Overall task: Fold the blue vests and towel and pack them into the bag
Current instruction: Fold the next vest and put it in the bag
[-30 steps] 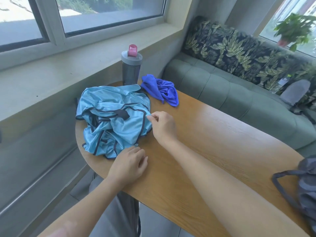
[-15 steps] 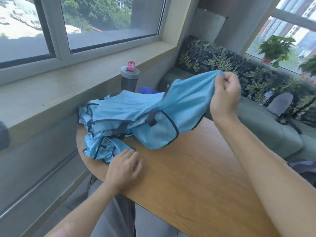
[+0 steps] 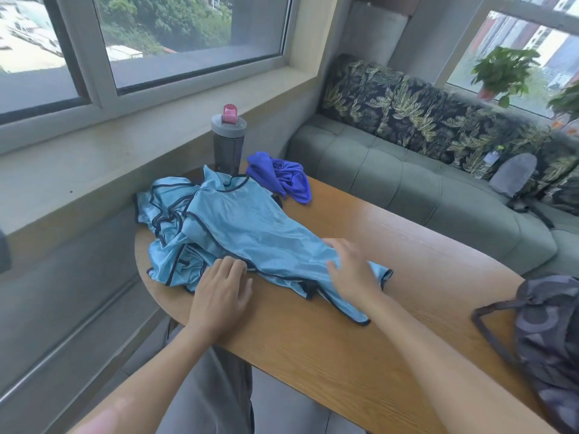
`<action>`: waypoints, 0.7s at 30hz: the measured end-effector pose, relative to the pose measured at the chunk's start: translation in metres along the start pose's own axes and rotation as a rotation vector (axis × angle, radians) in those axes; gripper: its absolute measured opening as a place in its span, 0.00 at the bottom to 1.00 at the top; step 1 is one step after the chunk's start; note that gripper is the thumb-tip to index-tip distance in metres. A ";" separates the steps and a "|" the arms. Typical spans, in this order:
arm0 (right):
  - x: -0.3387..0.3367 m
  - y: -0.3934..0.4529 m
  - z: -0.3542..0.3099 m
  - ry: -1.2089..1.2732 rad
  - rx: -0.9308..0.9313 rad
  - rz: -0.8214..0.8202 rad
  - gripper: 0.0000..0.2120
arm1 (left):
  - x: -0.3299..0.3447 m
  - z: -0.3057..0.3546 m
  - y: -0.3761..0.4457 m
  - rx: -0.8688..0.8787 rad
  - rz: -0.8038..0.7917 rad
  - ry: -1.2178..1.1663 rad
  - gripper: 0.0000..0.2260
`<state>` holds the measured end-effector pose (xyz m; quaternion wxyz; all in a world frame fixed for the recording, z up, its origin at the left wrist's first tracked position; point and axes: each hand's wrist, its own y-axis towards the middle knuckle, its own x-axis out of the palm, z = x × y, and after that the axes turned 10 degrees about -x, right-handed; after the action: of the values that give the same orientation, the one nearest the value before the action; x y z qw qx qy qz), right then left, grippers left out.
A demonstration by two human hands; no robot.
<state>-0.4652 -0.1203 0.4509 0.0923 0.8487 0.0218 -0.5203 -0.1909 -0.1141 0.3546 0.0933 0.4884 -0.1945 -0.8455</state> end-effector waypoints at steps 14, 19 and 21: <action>-0.009 0.025 -0.064 0.262 -0.127 0.353 0.08 | -0.005 0.002 0.000 -0.217 0.161 -0.088 0.19; -0.088 -0.024 -0.037 0.221 -0.223 0.447 0.08 | -0.018 0.020 0.020 -0.245 0.117 -0.182 0.40; -0.106 -0.040 -0.024 0.174 -0.238 0.435 0.08 | -0.019 0.036 0.037 -0.198 0.038 -0.085 0.42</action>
<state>-0.4978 -0.0700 0.5506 0.2989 0.8582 -0.0921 -0.4071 -0.2134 -0.1325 0.4012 0.1486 0.4367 -0.1232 -0.8787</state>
